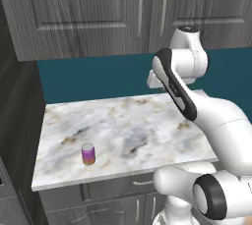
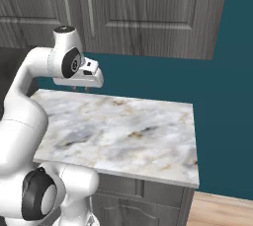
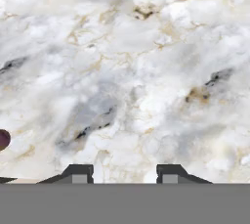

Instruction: Four empty soda cans are scattered around the kitchen. Gather all the cans and cluster them next to the stove for recycling.

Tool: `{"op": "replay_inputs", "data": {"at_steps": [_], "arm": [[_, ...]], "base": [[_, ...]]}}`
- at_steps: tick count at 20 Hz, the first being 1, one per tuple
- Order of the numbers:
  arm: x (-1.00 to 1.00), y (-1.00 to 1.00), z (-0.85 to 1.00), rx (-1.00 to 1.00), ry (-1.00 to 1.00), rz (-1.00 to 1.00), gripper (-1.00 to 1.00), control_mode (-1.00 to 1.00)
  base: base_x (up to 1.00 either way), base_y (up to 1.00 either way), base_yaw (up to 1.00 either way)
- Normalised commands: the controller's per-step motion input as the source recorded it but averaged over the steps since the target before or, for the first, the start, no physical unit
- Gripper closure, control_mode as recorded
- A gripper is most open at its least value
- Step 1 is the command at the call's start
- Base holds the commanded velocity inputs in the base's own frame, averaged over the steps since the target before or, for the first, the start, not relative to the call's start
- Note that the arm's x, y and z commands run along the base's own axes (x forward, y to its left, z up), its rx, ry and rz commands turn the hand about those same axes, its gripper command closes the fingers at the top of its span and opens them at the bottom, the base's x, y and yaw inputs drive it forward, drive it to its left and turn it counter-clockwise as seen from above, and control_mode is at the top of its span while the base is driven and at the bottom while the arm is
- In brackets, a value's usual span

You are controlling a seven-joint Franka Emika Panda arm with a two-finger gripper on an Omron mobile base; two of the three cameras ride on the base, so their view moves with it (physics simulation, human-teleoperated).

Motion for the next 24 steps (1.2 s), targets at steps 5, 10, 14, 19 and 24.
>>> {"op": "replay_inputs", "data": {"at_steps": [5, 10, 14, 19, 24], "arm": [[-0.36, 0.00, -0.09, 0.04, 0.00, 0.00, -1.00, -1.00], [-0.66, 0.06, -0.33, 0.01, -0.05, 0.01, -1.00, -1.00], [-0.35, 0.47, -0.38, 0.00, 0.00, 0.00, -1.00, -1.00], [-0.06, 0.74, -0.36, 0.00, 0.06, -0.01, -1.00, -1.00], [0.00, 0.93, -0.35, 0.00, 0.07, -0.04, -1.00, -1.00]], "base": [[0.00, 0.00, 0.00], [0.00, 0.00, 0.00], [0.00, 0.00, 0.00], [0.00, 0.00, 0.00], [0.00, 0.00, 0.00]]}}
